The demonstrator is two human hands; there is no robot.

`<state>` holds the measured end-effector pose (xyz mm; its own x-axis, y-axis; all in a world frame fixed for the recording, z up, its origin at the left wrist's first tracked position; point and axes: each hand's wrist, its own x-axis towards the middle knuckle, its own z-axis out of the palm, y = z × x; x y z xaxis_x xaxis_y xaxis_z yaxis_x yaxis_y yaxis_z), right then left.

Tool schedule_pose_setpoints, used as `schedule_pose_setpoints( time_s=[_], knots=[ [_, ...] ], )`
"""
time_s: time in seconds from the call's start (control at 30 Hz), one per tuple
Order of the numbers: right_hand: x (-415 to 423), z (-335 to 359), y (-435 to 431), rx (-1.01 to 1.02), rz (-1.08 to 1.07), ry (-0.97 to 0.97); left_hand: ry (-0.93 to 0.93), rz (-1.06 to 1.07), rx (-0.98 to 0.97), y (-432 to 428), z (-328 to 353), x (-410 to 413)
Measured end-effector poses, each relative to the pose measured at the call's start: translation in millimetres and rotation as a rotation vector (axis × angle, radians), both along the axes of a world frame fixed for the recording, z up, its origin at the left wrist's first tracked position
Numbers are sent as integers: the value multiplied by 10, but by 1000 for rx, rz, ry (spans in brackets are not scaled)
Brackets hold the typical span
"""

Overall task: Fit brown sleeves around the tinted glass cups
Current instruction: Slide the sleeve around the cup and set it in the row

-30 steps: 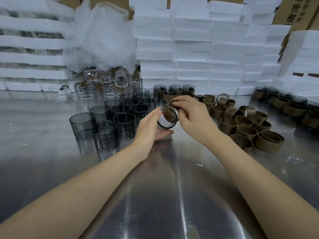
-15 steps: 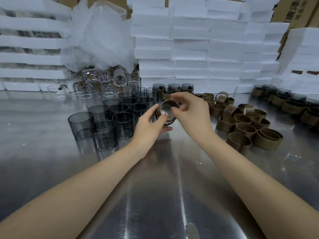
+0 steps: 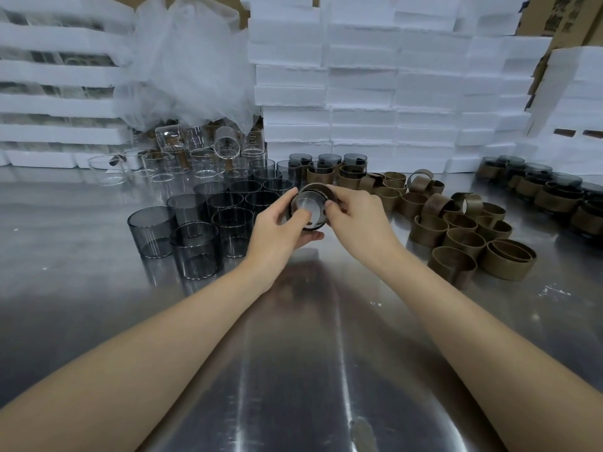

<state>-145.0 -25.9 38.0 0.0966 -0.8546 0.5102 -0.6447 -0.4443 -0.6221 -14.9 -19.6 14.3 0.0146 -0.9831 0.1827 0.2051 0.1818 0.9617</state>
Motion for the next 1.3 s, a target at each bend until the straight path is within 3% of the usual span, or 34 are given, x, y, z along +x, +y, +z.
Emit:
schedule_pose_setpoints(
  time_s=[0.7, 1.3],
  knots=[
    [-87, -13, -60, -12, 35, -39, -37, 3, 28, -32, -19, -5],
    [-217, 28, -98, 14, -7, -104, -105, -28, -62, -32, -6, 31]
  ],
)
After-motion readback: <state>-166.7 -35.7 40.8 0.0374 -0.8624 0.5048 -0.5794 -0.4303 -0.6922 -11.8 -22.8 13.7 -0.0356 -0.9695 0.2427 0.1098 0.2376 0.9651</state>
